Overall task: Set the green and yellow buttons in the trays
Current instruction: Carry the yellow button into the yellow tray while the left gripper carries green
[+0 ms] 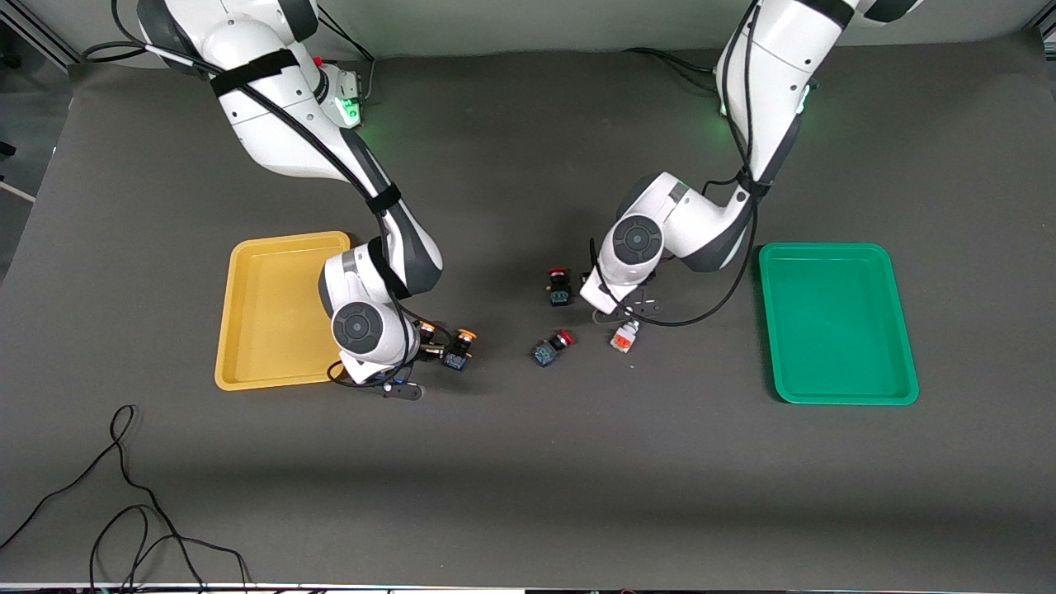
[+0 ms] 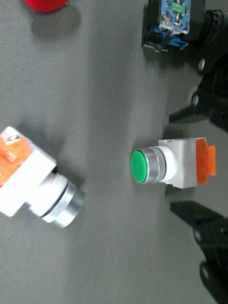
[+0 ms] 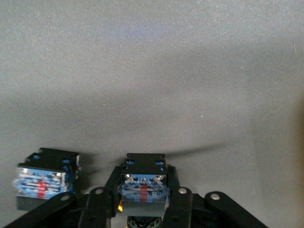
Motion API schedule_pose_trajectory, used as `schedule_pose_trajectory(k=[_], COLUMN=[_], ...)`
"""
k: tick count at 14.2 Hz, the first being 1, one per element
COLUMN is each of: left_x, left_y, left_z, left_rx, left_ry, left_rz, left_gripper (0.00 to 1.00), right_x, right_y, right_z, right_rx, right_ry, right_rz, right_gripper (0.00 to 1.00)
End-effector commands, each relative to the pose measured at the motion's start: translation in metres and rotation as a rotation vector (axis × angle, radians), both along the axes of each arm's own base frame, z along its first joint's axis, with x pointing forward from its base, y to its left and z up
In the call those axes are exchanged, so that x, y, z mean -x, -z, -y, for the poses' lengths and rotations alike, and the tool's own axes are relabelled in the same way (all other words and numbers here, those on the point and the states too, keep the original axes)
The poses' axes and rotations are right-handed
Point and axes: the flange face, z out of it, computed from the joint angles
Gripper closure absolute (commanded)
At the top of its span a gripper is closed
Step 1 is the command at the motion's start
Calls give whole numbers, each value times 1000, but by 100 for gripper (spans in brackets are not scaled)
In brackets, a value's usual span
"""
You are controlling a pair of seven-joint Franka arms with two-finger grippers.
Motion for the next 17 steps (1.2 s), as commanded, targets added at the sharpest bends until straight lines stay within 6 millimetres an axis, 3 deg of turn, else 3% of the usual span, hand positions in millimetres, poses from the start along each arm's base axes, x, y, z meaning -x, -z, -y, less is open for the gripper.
schedule_pose_trajectory(k=[1,3,4,6,8,10,13,15,17], left_x=[-2,-9,-21,-40,-57,-73,-101,-117,-126], left_y=[-5,-26,-49,-95,-132,-159,-173,-169,-143], left_z=[4,1,-4,-17,-42,-91,-210,-296,-355], left_rx=[-19,-15,-15,-33,-38,-5,16,35,5], left_ry=[-19,-28,-44,-56,-63,-32,33,76,125], left_rz=[5,20,24,9,0,-24,-107,-113,-111], left_gripper=[68,71,71,73,74,76,78,78,78], right_x=[-8,-24,-25,-23,-9,7,29,41,45], right_y=[-40,-93,-126,-179,-203,-188,-132,-88,-52], right_z=[8,36,53,109,166,217,292,313,320], right_rx=[-44,-58,-70,-111,-143,-147,-147,-123,-87], right_ry=[57,86,72,43,16,-14,-83,-94,-84], right_rz=[14,-27,-66,-91,-97,-123,-106,-84,-78], right_gripper=[100,100,100,100,100,100,100,100,100])
